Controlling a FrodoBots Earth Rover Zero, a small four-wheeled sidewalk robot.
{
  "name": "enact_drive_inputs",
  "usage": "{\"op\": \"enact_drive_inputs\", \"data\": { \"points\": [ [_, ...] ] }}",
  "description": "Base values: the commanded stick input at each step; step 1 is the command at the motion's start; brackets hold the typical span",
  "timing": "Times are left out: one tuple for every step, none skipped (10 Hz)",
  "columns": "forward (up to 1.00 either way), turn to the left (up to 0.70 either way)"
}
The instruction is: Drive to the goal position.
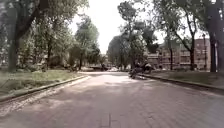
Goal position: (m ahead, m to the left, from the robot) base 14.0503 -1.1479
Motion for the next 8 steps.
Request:
{"op": "enact_drive_inputs", "data": {
  "points": [
    [0.85, 0.0],
    [0.85, 0.0],
    [0.85, 0.0],
    [0.85, 0.0],
    [0.85, 0.0],
    [0.85, 0.0],
    [0.85, 0.0],
    [0.85, 0.0]
  ]
}}
